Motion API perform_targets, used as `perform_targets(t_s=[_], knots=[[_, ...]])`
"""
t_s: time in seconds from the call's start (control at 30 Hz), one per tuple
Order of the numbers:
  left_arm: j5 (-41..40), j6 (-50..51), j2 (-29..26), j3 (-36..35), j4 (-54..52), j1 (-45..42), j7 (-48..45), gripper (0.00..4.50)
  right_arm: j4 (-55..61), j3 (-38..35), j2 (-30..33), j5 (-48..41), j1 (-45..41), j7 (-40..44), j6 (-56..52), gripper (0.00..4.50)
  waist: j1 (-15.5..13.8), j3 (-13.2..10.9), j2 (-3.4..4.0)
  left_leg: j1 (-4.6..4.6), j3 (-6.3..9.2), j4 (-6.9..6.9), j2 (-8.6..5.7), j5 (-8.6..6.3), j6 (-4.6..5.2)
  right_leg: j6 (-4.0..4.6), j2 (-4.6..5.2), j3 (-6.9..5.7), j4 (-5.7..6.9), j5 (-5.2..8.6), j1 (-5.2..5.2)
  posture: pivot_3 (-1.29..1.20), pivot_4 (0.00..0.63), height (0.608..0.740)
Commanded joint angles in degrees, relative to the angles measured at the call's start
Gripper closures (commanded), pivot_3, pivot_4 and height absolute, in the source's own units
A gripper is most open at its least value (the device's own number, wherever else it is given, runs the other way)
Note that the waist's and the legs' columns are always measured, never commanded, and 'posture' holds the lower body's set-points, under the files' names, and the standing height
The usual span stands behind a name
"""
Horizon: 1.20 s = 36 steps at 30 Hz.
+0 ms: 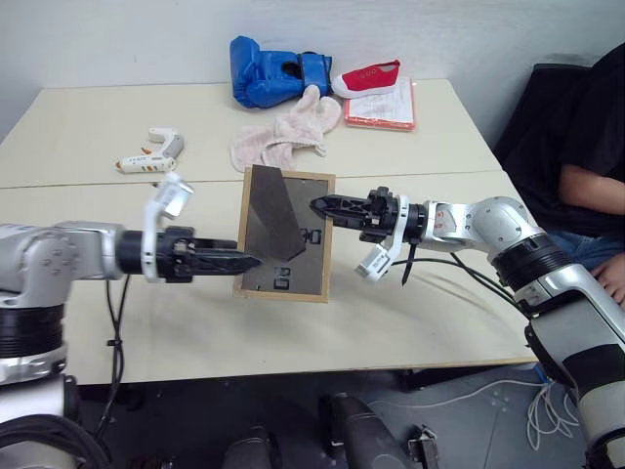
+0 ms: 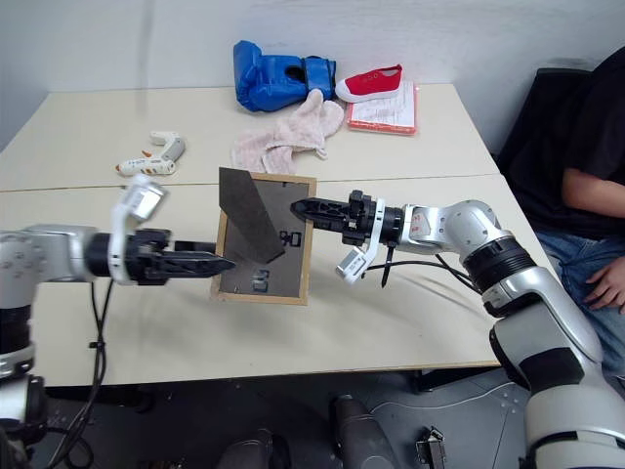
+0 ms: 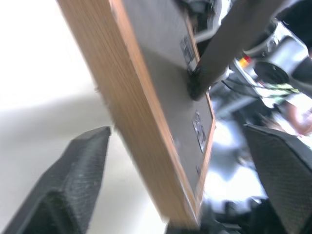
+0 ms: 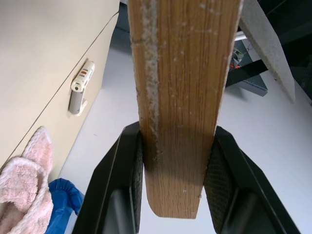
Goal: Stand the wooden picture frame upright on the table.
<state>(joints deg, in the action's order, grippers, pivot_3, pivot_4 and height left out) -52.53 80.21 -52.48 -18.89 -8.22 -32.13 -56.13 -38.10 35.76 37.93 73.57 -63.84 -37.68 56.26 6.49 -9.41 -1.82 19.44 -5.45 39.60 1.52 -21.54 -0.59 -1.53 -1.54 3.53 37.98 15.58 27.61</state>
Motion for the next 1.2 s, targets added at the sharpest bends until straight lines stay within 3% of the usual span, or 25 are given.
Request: perform_targets(t_s=[0.03,0.07,0.1,0.13,0.2,0.27,0.33,0.47,0.73,1.0,1.2], knots=[[-0.4,-7.0,-0.4,-14.6,-13.7,10.2,2.5,0.0,-10.8,-2.8,-2.5,-23.9,-0.5,17.1,9.7,3.26,0.4,0.0,-0.03,-0.05,-0.04,-0.05,0.0,0.0,0.01,0.0,0.0,0.03,-0.02,0.0,-0.01,0.0,0.15,0.74],[-0.6,-8.3,0.3,-17.0,-16.1,12.4,3.7,0.0,-14.1,-2.8,-3.7,-32.3,0.1,24.4,12.1,3.26,0.5,0.0,-0.11,-0.16,-0.03,-0.15,0.0,0.0,0.01,0.0,0.0,0.01,-0.08,0.0,-0.12,0.0,0.15,0.74],[-0.8,-9.7,1.5,-19.7,-18.7,15.3,4.6,0.0,-7.7,-3.7,-5.4,-53.8,5.3,43.5,1.7,3.26,0.5,0.0,-0.19,-0.27,-0.01,-0.2,0.02,0.0,0.01,0.0,0.0,-0.03,-0.14,0.0,-0.23,0.0,0.15,0.74],[-1.1,-10.7,2.1,-21.3,-20.4,17.4,5.3,0.0,-2.5,-4.5,-6.5,-68.7,8.9,57.2,-6.4,3.26,0.4,0.0,-0.33,-0.29,0.02,-0.18,0.03,0.01,0.01,0.0,0.0,-0.06,-0.13,0.0,-0.26,0.0,0.15,0.74],[-4.0,-11.0,4.4,-25.7,-22.9,20.3,7.6,0.0,12.0,-9.2,-9.1,-94.5,14.7,77.8,-32.1,3.26,-0.1,0.0,-0.19,-0.43,0.27,-0.07,0.21,0.01,0.01,0.01,0.01,-0.3,0.0,0.0,-0.55,0.0,0.15,0.74],[-6.5,-11.2,6.1,-27.9,-23.6,21.8,9.8,0.0,18.9,-12.6,-10.2,-104.9,16.4,85.2,-47.6,3.26,-0.6,-0.2,0.04,-0.23,0.32,0.19,0.18,-0.04,0.1,-0.05,0.1,-0.32,0.23,-0.04,-0.48,0.0,0.15,0.74],[-7.8,-11.9,6.5,-27.8,-24.7,22.9,11.3,0.0,21.2,-15.5,-11.1,-109.5,17.1,87.5,-57.3,3.26,-1.4,-0.2,0.06,-0.22,0.35,0.31,0.16,-0.09,0.15,-0.05,0.12,-0.35,0.13,-0.04,-0.48,0.0,0.15,0.74],[-8.5,-14.5,6.3,-24.5,-25.9,23.4,14.2,0.0,19.2,-19.8,-14.1,-112.5,18.2,88.3,-71.3,3.26,-2.2,-0.1,-0.01,-0.23,0.49,0.27,0.15,-0.14,0.16,-0.03,0.12,-0.46,-0.04,-0.03,-0.55,0.0,0.15,0.74],[-10.2,-17.7,4.2,-19.9,-25.0,22.9,15.8,0.0,16.3,-22.7,-17.4,-108.7,20.9,91.0,-81.6,3.26,-2.4,-0.1,-0.04,0.01,0.45,0.18,0.11,-0.14,0.16,-0.03,0.15,-0.46,-0.19,-0.03,-0.35,0.0,0.15,0.74],[-10.3,-20.0,1.9,-18.1,-22.9,23.6,14.7,0.0,20.0,-25.9,-17.2,-110.8,22.2,94.2,-95.3,3.26,-1.7,-0.1,-0.03,0.04,0.4,0.14,0.11,-0.1,0.09,-0.02,0.13,-0.44,-0.1,-0.02,-0.25,0.0,0.15,0.74],[-10.1,-21.4,1.2,-15.6,-21.5,22.7,14.3,0.0,23.7,-25.1,-15.6,-105.2,24.4,96.2,-91.4,1.28,-1.8,-0.1,-0.03,0.07,0.4,0.14,0.09,-0.12,0.12,-0.02,0.14,-0.43,-0.15,-0.02,-0.25,0.0,0.15,0.74]])
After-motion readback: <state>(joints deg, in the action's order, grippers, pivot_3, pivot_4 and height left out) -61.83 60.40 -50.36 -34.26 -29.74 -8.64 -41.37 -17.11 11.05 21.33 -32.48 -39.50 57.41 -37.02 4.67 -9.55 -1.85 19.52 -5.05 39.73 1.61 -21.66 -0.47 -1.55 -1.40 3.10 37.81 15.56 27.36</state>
